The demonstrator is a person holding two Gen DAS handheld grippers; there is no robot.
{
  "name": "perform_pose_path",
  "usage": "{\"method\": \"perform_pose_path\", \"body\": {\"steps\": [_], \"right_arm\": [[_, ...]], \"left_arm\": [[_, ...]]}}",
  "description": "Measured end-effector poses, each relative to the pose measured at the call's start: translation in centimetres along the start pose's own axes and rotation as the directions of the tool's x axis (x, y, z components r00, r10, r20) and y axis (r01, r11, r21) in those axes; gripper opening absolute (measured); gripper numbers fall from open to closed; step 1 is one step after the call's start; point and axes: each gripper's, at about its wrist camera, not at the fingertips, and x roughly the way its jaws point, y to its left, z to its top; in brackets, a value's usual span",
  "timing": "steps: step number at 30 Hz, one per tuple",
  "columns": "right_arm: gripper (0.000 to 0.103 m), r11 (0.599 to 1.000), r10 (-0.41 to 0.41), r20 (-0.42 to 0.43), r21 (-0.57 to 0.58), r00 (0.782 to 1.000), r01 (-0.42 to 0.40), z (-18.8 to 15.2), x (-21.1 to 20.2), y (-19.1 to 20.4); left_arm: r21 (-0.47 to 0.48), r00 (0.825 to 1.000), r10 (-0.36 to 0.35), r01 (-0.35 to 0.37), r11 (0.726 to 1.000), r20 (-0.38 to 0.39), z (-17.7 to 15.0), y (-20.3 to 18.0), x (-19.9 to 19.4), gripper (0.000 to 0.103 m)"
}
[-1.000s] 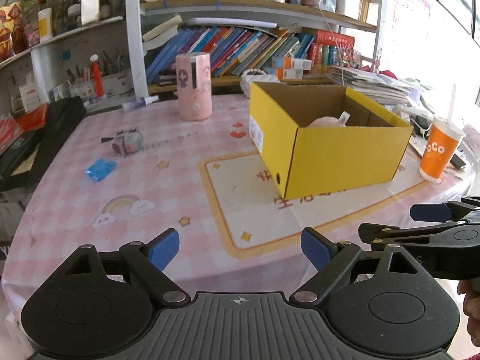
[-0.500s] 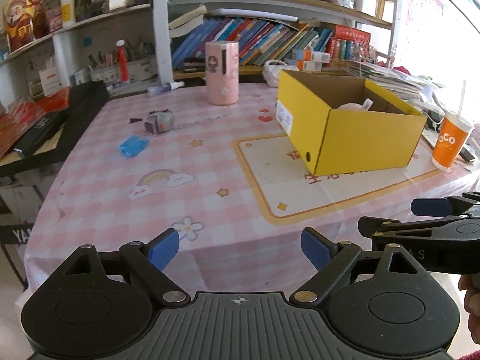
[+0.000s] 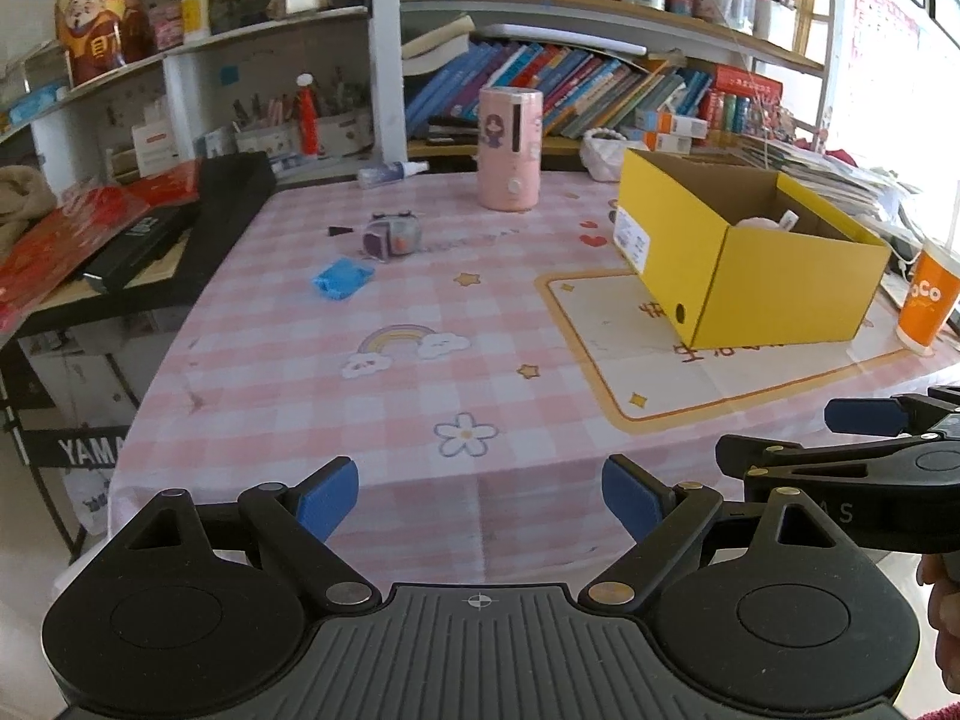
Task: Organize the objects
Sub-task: 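Withdraw both tools from the box back over the table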
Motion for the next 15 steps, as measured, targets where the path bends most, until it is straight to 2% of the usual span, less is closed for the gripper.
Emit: {"method": "perform_pose_path", "body": {"steps": [15], "right_arm": [[0.078,0.998,0.021,0.038,-0.053,0.999,-0.019,0.8,-0.6,3.0]], "left_arm": [[-0.039,0.999,0.016,-0.014,0.999,0.041,0.1,2.6,-1.1,0.091]]}}
